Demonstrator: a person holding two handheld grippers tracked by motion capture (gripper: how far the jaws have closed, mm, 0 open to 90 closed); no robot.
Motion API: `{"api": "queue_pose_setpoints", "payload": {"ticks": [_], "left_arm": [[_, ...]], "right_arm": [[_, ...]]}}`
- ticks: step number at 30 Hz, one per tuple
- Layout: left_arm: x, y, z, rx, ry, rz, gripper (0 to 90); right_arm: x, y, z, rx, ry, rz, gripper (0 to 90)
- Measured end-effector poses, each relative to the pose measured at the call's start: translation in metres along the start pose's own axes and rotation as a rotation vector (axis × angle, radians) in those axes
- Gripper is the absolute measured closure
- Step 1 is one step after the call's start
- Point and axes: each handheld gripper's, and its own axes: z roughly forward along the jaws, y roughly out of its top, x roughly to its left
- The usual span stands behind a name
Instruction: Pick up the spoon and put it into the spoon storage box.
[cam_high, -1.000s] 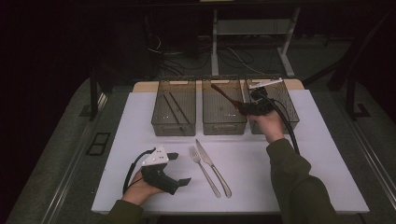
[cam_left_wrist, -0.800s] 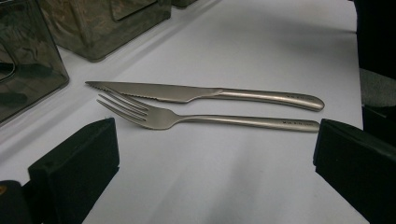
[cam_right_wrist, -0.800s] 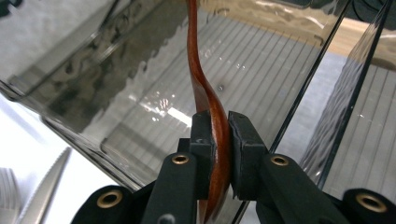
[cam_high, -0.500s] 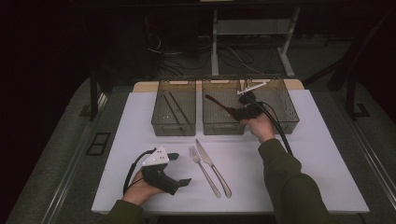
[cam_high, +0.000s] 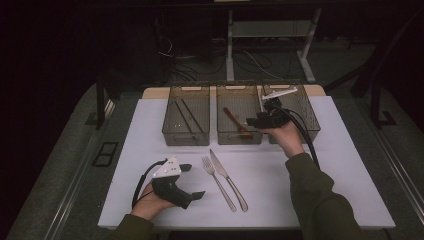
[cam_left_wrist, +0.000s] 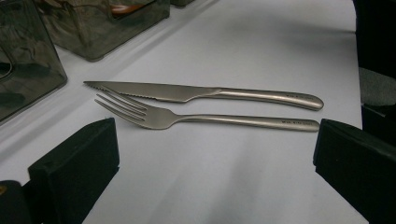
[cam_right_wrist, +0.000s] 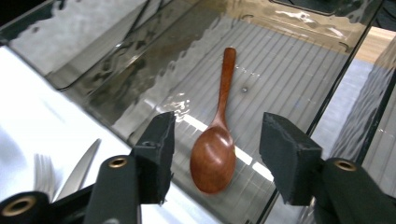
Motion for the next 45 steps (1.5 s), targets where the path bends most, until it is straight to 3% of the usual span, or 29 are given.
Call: {"api": "queue_pose_setpoints", "payload": {"ticks": [9,21,35,45], "left_arm": [[0.001,0.0,0.0,0.016,0.001,0.014,0.0],[0.0,0.0,0.0,0.021,0.007,0.016,0.0],[0.001,0.0,0.0,0.023,0.009,0.019,0.0],[0.0,0.0,-0.001,0.017,0.012,0.017,0.0]], "right_arm": [[0.004,-0.014,-0.023,-0.04,0.04,-0.029,37.9],[0.011,-0.046,-0.047,-0.066,0.084,-0.059,36.5],[0.013,-0.085,-0.062,-0.028,0.122,-0.066,36.0],[0.024,-0.109,-0.075,-0.023,0.151,-0.087,36.0]]}}
